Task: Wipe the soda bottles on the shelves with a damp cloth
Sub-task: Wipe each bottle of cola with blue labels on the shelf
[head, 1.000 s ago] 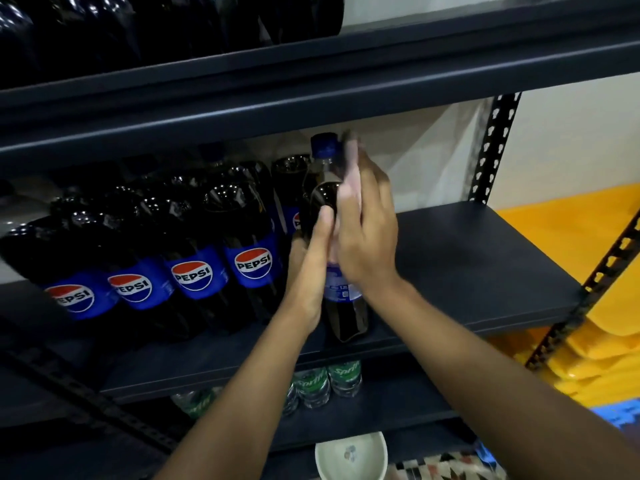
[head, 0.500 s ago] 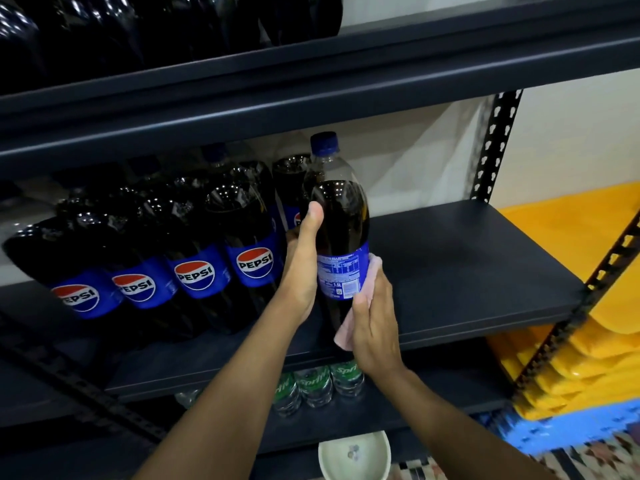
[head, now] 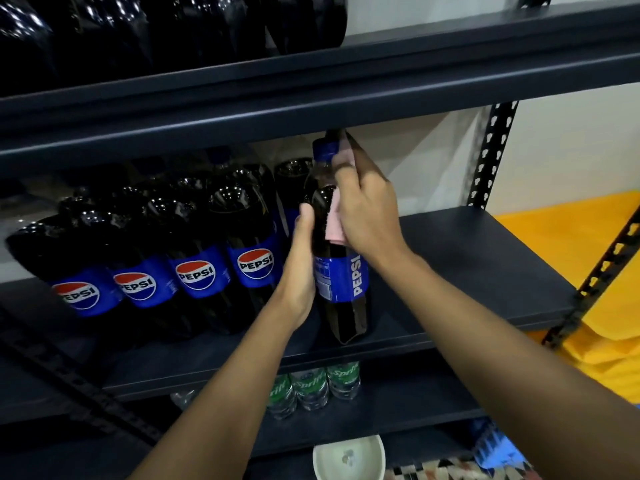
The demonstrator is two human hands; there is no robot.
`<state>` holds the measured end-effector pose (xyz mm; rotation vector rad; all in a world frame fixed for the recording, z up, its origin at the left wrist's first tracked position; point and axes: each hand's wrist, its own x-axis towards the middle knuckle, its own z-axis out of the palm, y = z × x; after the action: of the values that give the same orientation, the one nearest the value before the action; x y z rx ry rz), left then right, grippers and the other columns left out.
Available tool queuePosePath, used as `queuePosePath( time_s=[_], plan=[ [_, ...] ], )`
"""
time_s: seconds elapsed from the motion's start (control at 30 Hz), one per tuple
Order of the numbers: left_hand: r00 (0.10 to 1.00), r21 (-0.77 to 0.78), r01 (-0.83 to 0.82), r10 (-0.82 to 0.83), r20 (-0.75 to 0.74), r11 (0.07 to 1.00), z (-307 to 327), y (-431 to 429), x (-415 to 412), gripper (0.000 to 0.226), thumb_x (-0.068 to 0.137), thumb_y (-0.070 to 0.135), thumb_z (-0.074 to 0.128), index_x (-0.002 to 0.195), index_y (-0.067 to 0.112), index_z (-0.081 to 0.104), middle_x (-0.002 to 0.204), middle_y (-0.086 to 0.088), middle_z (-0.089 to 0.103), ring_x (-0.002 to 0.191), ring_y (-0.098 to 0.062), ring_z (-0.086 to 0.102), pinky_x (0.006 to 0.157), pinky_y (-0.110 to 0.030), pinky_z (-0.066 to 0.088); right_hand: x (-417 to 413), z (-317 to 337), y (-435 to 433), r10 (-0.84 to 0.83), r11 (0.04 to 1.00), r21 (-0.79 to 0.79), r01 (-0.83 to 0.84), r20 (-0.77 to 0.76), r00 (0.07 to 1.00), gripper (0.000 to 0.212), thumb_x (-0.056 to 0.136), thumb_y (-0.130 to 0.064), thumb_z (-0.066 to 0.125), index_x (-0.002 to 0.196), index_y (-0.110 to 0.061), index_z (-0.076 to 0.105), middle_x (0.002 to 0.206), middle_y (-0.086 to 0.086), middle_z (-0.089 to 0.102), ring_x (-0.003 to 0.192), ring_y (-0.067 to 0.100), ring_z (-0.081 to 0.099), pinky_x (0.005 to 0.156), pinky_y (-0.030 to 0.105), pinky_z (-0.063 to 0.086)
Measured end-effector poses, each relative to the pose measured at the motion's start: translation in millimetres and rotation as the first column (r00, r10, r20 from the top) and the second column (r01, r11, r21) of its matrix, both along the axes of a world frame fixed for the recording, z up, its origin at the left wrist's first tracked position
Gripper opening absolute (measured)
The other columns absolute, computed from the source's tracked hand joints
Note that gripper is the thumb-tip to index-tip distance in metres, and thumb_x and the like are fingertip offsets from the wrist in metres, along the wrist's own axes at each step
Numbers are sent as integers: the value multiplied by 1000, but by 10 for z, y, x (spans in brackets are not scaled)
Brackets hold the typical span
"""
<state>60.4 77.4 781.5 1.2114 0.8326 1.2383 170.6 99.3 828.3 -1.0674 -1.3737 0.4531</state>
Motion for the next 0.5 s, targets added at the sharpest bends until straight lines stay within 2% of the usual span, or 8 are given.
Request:
queuePosePath(
  time_s=[0.03, 0.07, 0.1, 0.13, 0.17, 0.23, 0.33, 0.5],
  plan=[
    [1000, 7, -4, 4, -19, 1000, -18, -18, 12, 61, 98, 71, 40, 133, 31, 70, 134, -4, 73, 127, -19, 68, 111, -44, 51, -58, -100, -24, -36, 998, 48, 37, -28, 999, 30, 100, -40, 41, 90, -23, 63, 85, -8, 65, 80, 9, 62, 73, 36, 50],
    [999, 9, -15, 16, -46, 1000, -27, -30, 25, 61, 93, 75, 44, 127, 34, 75, 131, -3, 75, 125, -17, 69, 108, -43, 52, -108, -224, -52, -87, 991, 97, 90, -37, 996, 34, 101, -42, 39, 100, -22, 66, 93, -11, 63, 86, 7, 62, 76, 32, 50],
    [998, 1, -20, 21, -67, 1000, -37, -37, 23, 60, 90, 79, 45, 121, 39, 77, 130, 0, 75, 124, -14, 69, 106, -40, 52, -154, -358, -83, -143, 979, 141, 145, -23, 989, 41, 103, -43, 36, 122, -21, 66, 109, -11, 61, 100, 5, 61, 83, 25, 50],
    [997, -8, -21, 20, -76, 1000, -52, -25, 24, 62, 89, 82, 46, 124, 41, 76, 134, 3, 73, 127, -10, 67, 107, -37, 50, -187, -499, -108, -187, 967, 176, 184, 0, 982, 49, 106, -43, 33, 144, -22, 53, 127, -7, 57, 117, 4, 56, 93, 19, 46],
    [997, -20, -26, 25, -75, 999, -72, -4, 17, 68, 88, 86, 46, 133, 41, 71, 142, 7, 68, 134, -8, 61, 112, -38, 47, -206, -645, -122, -211, 959, 198, 203, 19, 977, 54, 107, -42, 30, 156, -21, 37, 144, 0, 51, 132, 2, 48, 103, 15, 40],
    [997, -16, -58, 57, -47, 998, -103, 25, 5, 78, 90, 86, 46, 147, 35, 61, 151, 9, 60, 143, -9, 53, 122, -43, 38, -216, -946, -172, -209, 962, 188, 198, 41, 977, 59, 108, -41, 28, 162, -21, 18, 161, 6, 34, 147, 1, 31, 116, 19, 33],
    [999, -13, -47, 47, 0, 999, -123, 44, 14, 80, 93, 79, 47, 143, 20, 65, 142, -3, 69, 135, -19, 62, 122, -48, 39, -183, -1377, -312, -171, 980, 110, 164, 65, 983, 60, 107, -40, 27, 163, -26, 11, 162, 1, 30, 149, 13, 34, 117, 46, 39],
    [999, -23, -47, 47, 8, 999, -147, 82, 19, 102, 75, 94, 59, 148, 22, 60, 146, -5, 65, 136, -26, 61, 120, -55, 41, -69, -1816, -526, -69, 990, -122, 77, 66, 995, 61, 106, -49, 29, 162, -33, 13, 156, -8, 35, 140, 12, 42, 111, 47, 44]
  ],
)
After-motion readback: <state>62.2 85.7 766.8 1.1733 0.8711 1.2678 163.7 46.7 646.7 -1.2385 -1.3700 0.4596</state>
